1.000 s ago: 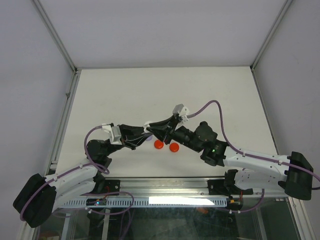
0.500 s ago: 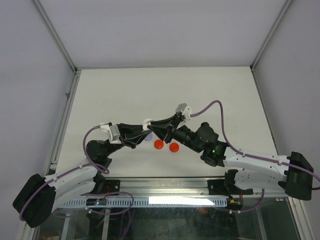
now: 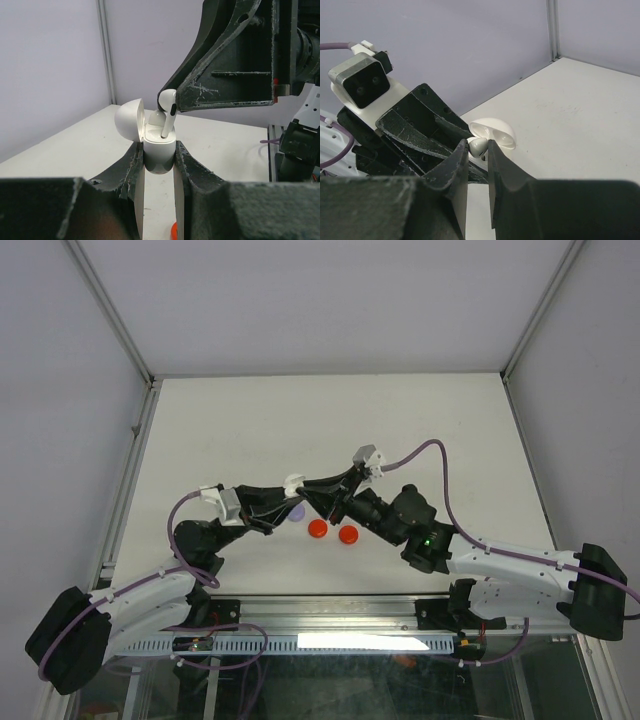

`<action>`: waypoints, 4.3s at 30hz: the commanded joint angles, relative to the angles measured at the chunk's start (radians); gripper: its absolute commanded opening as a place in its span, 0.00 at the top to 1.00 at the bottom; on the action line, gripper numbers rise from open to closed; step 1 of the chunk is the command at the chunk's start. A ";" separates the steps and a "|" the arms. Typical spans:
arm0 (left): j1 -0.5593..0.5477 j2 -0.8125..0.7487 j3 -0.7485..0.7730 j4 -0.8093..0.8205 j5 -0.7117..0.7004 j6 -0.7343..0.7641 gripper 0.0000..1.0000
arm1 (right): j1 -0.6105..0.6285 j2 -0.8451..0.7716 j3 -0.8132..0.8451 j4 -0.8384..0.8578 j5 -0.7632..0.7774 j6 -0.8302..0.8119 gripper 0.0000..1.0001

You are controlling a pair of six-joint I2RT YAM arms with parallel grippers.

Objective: Insert the wireless bluetooth earbuds into the charging case
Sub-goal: Place the earbud in the charging case.

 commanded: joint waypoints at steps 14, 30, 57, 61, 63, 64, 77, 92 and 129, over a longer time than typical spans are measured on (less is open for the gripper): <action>-0.047 -0.011 0.060 -0.054 -0.111 0.223 1.00 | -0.001 0.047 0.117 -0.194 0.100 0.028 1.00; -0.057 -0.006 0.039 0.018 -0.171 0.215 1.00 | 0.000 0.060 0.125 -0.253 0.187 0.096 1.00; -0.062 0.027 0.032 0.049 -0.233 0.194 1.00 | 0.000 0.132 0.200 -0.399 0.251 0.227 0.94; -0.063 0.035 0.034 0.046 -0.238 0.193 1.00 | -0.001 0.143 0.209 -0.399 0.235 0.231 0.91; -0.064 0.035 0.038 0.030 -0.245 0.193 1.00 | -0.001 0.142 0.208 -0.401 0.236 0.231 0.89; -0.064 0.036 0.040 0.024 -0.249 0.192 1.00 | -0.001 0.140 0.206 -0.401 0.240 0.231 0.88; -0.063 0.056 0.029 0.000 -0.284 0.156 1.00 | 0.000 0.114 0.203 -0.384 0.227 0.205 0.71; -0.064 0.048 0.007 -0.040 -0.288 0.109 1.00 | -0.100 -0.011 0.234 -0.481 -0.002 0.036 0.52; -0.063 0.091 0.095 -0.072 -0.076 -0.030 1.00 | -0.254 0.044 0.324 -0.536 -0.559 0.062 0.47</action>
